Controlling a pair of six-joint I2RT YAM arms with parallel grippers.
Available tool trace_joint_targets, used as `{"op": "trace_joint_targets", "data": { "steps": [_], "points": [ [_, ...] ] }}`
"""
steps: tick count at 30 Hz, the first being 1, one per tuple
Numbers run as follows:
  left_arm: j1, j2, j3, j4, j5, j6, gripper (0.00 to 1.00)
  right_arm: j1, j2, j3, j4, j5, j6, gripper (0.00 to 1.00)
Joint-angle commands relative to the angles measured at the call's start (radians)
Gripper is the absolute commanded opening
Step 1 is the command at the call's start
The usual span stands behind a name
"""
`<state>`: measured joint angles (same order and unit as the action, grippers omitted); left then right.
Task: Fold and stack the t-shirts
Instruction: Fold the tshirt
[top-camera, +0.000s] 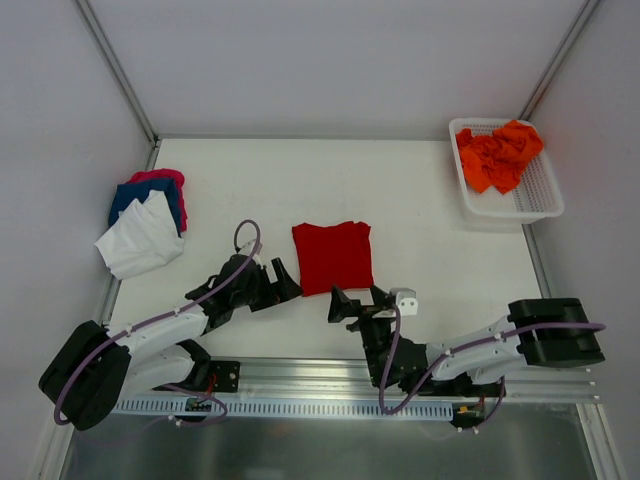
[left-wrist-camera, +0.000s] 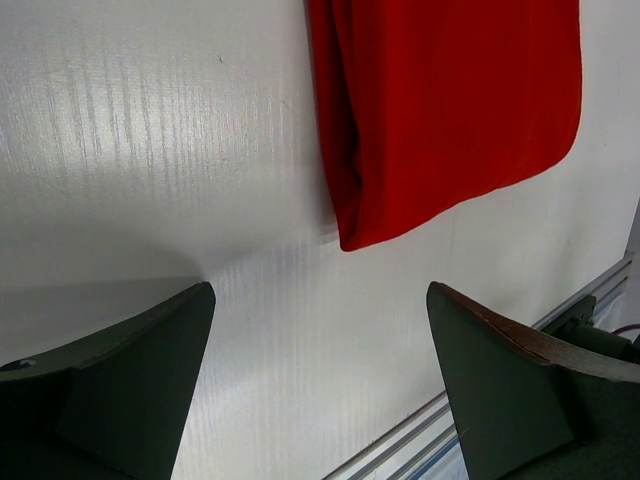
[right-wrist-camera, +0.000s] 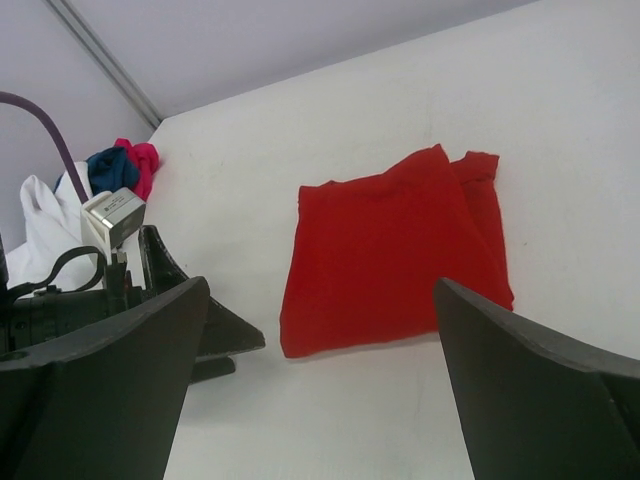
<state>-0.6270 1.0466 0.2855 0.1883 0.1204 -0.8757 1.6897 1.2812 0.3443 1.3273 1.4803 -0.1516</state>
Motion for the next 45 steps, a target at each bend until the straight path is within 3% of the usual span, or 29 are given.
{"op": "trace_joint_targets", "data": {
  "steps": [1,7,14,24,30,33,37,45],
  "points": [
    [0.006,-0.008,-0.009,-0.015,0.008,-0.006,0.89,0.014,0.038,-0.039,0.204,0.296,0.203,0.99],
    [0.006,-0.005,0.003,0.0,0.03,-0.02,0.89,0.041,0.174,-0.015,0.205,0.278,0.274,1.0],
    [0.006,-0.016,-0.042,0.146,0.154,-0.115,0.89,0.06,0.346,0.099,0.204,0.222,0.238,0.99],
    [-0.011,-0.054,-0.16,0.315,0.171,-0.317,0.89,0.056,0.251,0.048,0.205,0.281,0.182,0.99],
    [-0.099,-0.036,-0.212,0.446,0.055,-0.434,0.89,0.057,0.211,0.036,0.202,0.288,0.167,1.0],
    [-0.129,0.051,-0.191,0.533,0.041,-0.453,0.89,0.056,0.21,0.039,0.202,0.29,0.159,0.99],
    [-0.163,0.281,-0.157,0.716,0.045,-0.467,0.89,0.056,0.201,0.041,0.202,0.294,0.113,1.0],
    [-0.163,0.758,-0.106,1.342,0.156,-0.617,0.87,0.051,0.106,-0.045,0.204,0.295,0.046,1.0]
  ]
}}
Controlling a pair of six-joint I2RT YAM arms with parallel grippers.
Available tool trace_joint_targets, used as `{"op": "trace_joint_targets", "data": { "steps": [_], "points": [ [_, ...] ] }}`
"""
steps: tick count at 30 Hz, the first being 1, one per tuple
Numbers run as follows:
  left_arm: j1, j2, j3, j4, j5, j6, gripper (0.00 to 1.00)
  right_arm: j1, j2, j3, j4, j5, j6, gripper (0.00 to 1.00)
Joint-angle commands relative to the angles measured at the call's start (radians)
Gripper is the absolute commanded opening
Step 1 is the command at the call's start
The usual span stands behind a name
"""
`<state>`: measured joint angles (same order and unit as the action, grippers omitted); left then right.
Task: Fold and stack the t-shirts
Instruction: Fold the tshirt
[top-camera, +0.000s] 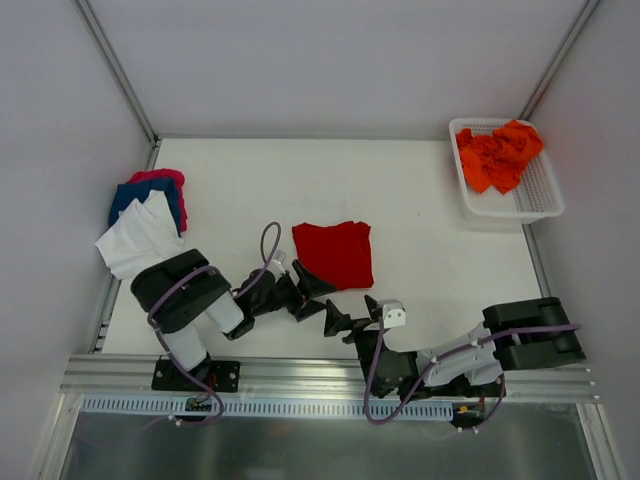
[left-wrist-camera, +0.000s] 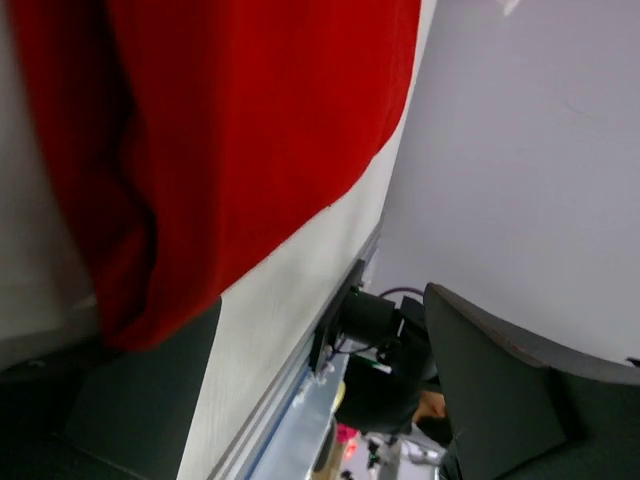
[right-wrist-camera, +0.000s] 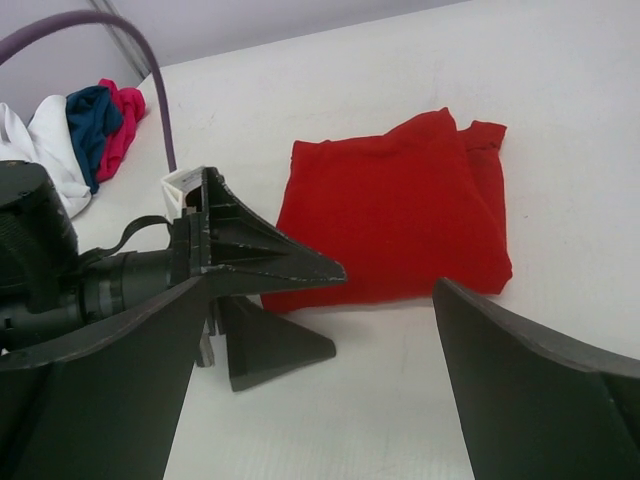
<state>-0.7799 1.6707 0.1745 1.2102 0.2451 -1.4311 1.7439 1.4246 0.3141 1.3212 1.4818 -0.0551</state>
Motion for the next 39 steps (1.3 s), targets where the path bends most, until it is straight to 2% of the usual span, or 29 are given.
{"op": "trace_joint_targets", "data": {
  "steps": [1,2,5,8,9,12,13,15,17,20,27,39],
  "points": [
    [-0.01,0.226,0.01,0.374,0.036,-0.08,0.85,-0.001,-0.041,-0.02,0.208,0.294,-0.058,0.99],
    [-0.01,0.268,0.014,0.462,0.036,-0.112,0.85,-0.001,-0.039,-0.023,0.208,0.295,-0.06,0.99],
    [-0.013,0.327,0.026,0.469,0.042,-0.112,0.83,-0.003,-0.035,-0.024,0.208,0.293,-0.068,0.99],
    [-0.016,0.253,0.01,0.382,0.011,-0.068,0.83,-0.001,-0.027,-0.02,0.208,0.293,-0.063,0.99],
    [-0.015,0.179,0.011,0.324,0.008,-0.049,0.83,-0.003,-0.026,-0.018,0.208,0.293,-0.063,0.99],
    [-0.018,0.036,0.058,-0.022,-0.009,0.066,0.84,-0.001,-0.024,-0.015,0.208,0.293,-0.061,0.99],
    [-0.022,-0.074,0.092,-0.243,-0.054,0.131,0.84,-0.003,-0.029,-0.015,0.208,0.294,-0.064,0.99],
    [-0.032,-0.235,0.135,-0.459,-0.117,0.202,0.85,-0.003,-0.039,-0.021,0.207,0.294,-0.066,0.99],
    [-0.039,-0.314,0.177,-0.659,-0.199,0.271,0.87,-0.004,-0.059,-0.032,0.207,0.293,-0.052,0.99],
    [-0.032,-0.381,0.194,-0.721,-0.231,0.308,0.88,-0.004,-0.062,-0.027,0.207,0.291,-0.058,0.99],
    [-0.012,-0.26,0.211,-0.673,-0.139,0.279,0.87,-0.003,-0.078,-0.018,0.211,0.293,-0.103,1.0],
    [-0.047,-0.284,0.221,-0.742,-0.156,0.258,0.87,-0.003,-0.131,-0.061,0.21,0.291,-0.083,0.99]
  ]
}}
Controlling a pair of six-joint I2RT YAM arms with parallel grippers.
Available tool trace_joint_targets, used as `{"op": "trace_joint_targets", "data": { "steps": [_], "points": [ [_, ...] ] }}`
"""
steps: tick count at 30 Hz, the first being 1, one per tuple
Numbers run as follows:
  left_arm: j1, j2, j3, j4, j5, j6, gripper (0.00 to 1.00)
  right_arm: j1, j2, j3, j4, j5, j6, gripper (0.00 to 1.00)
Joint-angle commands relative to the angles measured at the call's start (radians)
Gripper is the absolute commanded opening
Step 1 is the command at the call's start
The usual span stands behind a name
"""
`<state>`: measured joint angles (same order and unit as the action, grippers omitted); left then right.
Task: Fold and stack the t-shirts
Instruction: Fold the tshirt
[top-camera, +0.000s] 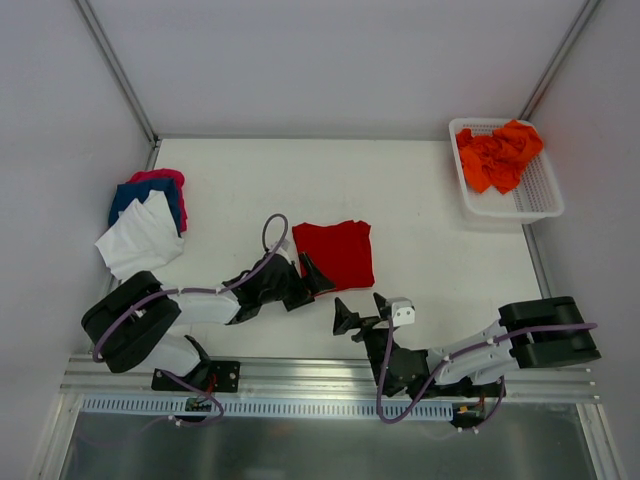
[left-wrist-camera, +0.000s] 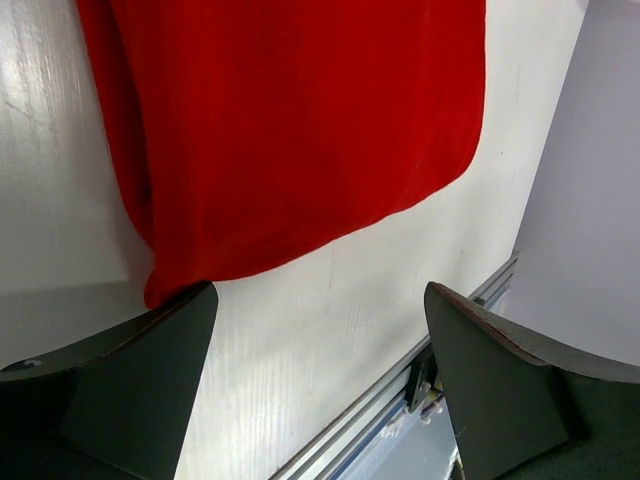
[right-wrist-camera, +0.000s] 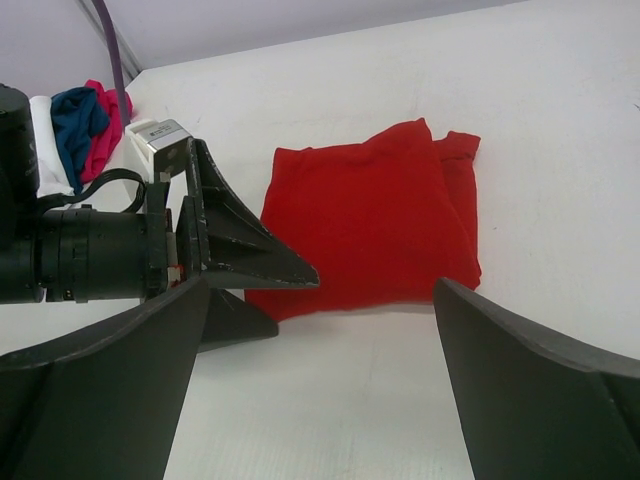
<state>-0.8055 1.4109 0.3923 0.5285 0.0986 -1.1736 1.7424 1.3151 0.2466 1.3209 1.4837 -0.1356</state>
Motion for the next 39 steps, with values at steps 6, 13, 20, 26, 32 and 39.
{"op": "trace_joint_targets", "data": {
  "steps": [6,13,20,26,32,39],
  "points": [
    [-0.069,-0.111,-0.021,-0.145,-0.08,-0.049,0.87,-0.001,-0.004,0.02,0.21,0.291,-0.004,0.99],
    [-0.101,-0.161,-0.032,-0.237,-0.206,-0.07,0.87,0.0,-0.007,0.016,0.212,0.291,0.001,1.0],
    [-0.129,-0.046,-0.018,-0.205,-0.232,-0.129,0.87,0.0,-0.022,0.011,0.21,0.29,-0.002,1.0],
    [-0.141,0.04,-0.003,-0.142,-0.232,-0.161,0.87,0.0,-0.046,-0.01,0.21,0.293,-0.007,0.99],
    [-0.141,0.077,0.02,-0.157,-0.263,-0.155,0.87,0.005,-0.07,-0.018,0.212,0.291,-0.013,0.99],
    [-0.141,0.074,-0.003,-0.197,-0.321,-0.179,0.87,0.008,-0.091,-0.029,0.21,0.291,-0.01,0.99]
  ]
}}
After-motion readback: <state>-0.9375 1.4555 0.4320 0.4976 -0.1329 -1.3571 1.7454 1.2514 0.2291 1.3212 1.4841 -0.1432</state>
